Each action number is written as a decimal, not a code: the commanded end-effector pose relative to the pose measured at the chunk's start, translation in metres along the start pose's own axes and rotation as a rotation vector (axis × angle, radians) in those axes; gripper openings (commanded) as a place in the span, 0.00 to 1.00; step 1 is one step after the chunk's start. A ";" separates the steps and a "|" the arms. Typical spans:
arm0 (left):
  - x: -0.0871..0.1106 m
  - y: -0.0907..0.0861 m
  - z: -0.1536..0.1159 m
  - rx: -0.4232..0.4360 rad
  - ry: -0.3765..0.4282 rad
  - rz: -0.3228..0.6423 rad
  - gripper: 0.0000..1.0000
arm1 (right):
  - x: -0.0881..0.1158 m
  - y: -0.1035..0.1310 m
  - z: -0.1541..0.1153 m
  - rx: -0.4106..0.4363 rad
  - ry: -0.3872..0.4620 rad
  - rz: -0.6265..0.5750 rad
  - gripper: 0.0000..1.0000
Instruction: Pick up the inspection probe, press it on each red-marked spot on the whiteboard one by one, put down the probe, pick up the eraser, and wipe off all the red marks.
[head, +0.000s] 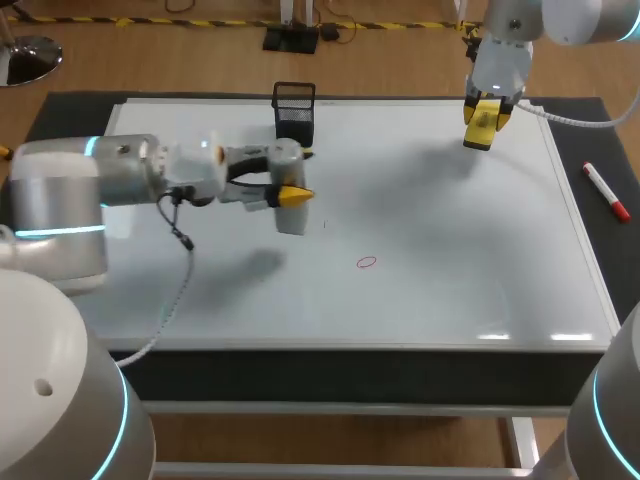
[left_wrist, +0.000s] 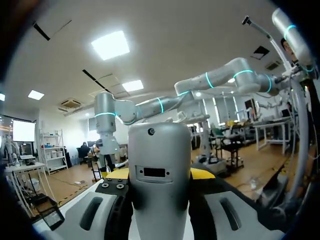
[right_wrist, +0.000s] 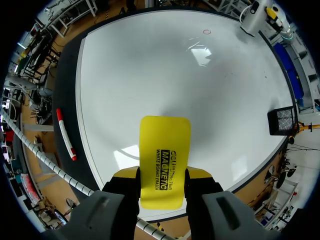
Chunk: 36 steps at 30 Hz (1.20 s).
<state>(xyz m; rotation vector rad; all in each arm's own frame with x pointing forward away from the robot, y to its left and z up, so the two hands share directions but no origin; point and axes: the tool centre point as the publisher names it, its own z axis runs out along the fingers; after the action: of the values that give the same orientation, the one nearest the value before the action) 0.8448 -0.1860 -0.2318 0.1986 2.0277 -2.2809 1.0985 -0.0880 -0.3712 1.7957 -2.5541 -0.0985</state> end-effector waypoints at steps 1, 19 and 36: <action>-0.010 0.017 0.053 0.021 0.099 -0.018 0.00 | 0.001 -0.001 -0.001 -0.001 0.003 -0.002 0.00; 0.013 0.046 0.093 0.066 0.220 -0.060 0.00 | 0.001 -0.001 -0.001 -0.001 0.003 -0.002 0.00; 0.019 0.063 0.107 0.077 0.260 -0.094 0.00 | 0.001 -0.001 -0.001 -0.001 0.003 -0.002 0.00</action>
<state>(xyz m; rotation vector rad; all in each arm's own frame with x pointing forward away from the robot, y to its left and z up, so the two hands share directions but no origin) 0.8265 -0.2969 -0.2826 0.4233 2.1066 -2.4991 1.0985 -0.0882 -0.3712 1.7955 -2.5545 -0.0984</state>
